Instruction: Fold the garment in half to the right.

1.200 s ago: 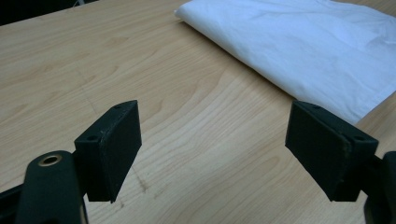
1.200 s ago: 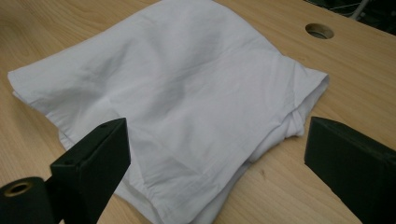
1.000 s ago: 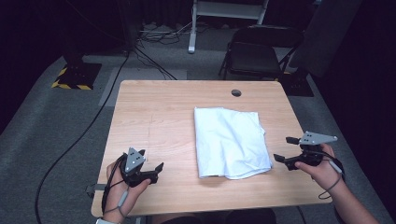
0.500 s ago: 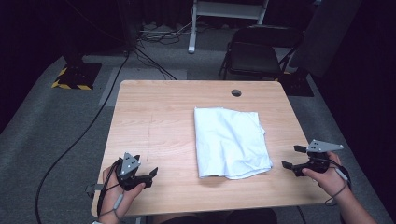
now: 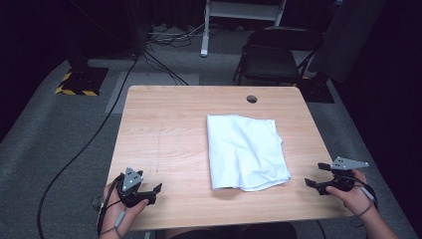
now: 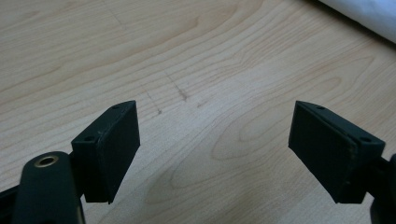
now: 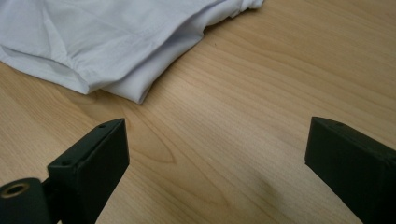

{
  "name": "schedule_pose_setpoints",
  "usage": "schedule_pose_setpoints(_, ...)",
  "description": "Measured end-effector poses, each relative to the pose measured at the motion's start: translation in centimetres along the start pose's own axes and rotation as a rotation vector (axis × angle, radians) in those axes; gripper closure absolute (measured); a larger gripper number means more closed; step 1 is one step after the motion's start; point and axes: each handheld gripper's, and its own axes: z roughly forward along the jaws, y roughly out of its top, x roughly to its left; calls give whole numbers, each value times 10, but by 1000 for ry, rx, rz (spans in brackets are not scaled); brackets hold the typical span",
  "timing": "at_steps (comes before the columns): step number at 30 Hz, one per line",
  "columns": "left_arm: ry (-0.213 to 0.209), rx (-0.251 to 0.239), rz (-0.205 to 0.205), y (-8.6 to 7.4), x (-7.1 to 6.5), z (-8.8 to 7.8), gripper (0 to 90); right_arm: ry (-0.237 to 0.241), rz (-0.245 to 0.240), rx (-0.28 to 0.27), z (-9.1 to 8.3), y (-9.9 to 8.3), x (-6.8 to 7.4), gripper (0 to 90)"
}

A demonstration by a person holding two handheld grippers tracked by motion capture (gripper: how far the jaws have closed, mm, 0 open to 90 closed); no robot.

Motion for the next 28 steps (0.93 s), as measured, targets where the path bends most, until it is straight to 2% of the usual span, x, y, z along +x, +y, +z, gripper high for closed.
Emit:
schedule_pose_setpoints(7, 23, 52, 1, -2, 1, 8, 159, -4, 7, 18, 4, -14, -2, 58)
schedule_pose_setpoints(9, 28, 91, -7, -3, 1, 12, 155, -3, 7, 30, 5, -18, -3, 56)
schedule_pose_setpoints(11, 46, 129, 7, -3, 0, 14, 154, -4, 3, 43, 7, -22, -3, 53)
schedule_pose_setpoints(15, 60, 138, -18, -2, 0, 16, 117, -13, -10, 47, 6, -26, -3, 44)
schedule_pose_setpoints(28, 69, 141, -26, 0, -1, 19, 88, -12, -10, 45, 6, -27, -3, 40)
